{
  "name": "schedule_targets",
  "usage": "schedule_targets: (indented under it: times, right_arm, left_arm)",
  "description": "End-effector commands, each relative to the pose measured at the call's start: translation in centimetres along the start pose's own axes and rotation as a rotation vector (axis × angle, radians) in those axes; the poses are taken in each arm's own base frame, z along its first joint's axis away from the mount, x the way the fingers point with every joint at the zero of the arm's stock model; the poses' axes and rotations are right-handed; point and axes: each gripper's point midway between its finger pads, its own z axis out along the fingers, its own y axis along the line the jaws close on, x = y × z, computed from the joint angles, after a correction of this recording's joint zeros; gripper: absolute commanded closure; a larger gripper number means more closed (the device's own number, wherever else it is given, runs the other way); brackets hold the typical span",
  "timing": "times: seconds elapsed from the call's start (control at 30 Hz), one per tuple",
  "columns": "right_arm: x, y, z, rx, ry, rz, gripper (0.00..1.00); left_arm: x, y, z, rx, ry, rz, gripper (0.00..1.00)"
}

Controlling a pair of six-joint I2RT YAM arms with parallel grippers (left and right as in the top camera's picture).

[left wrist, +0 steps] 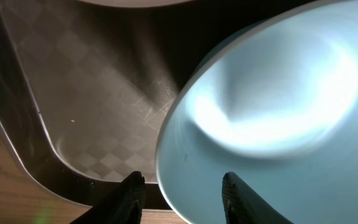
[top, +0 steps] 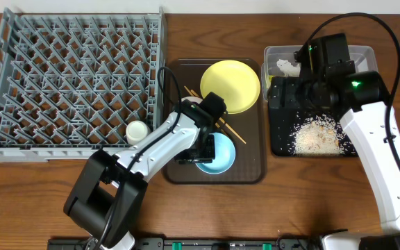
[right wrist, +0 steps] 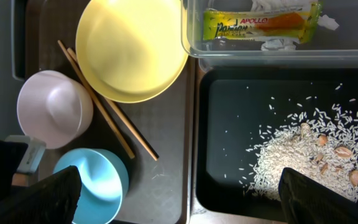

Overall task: Sort waste into correct bins and load items into the dishwasher
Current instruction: 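Reach the left gripper to the blue bowl and grasp its rim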

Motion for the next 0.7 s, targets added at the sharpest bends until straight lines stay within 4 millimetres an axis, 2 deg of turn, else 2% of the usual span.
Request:
schedule_targets:
  times: [0.0, 0.17, 0.4, 0.67]
  right_arm:
    - [0.23, -0.53, 0.22, 0.019, 0.011, -0.009, 0.01]
    - [0.37, -0.57, 0.22, 0.021, 0.016, -0.009, 0.01]
    - [0.49, -0.61, 0.22, 0.022, 0.021, -0.008, 0.01]
    - [0.52, -0.64, 0.21, 0.023, 0.022, -0.011, 0.01]
  left_arm:
    - [0.12, 0.27, 0.28, -0.010, 0.010, 0.011, 0.61]
    - [0.13, 0.29, 0.39, -0.012, 0.013, 0.043, 0.64]
    - [0.57, 0.61, 0.45, -0.024, 0.032, 0.180, 0.62]
    - [-0.03, 0.74, 0.81, -0.035, 0.003, 0.197, 0.62]
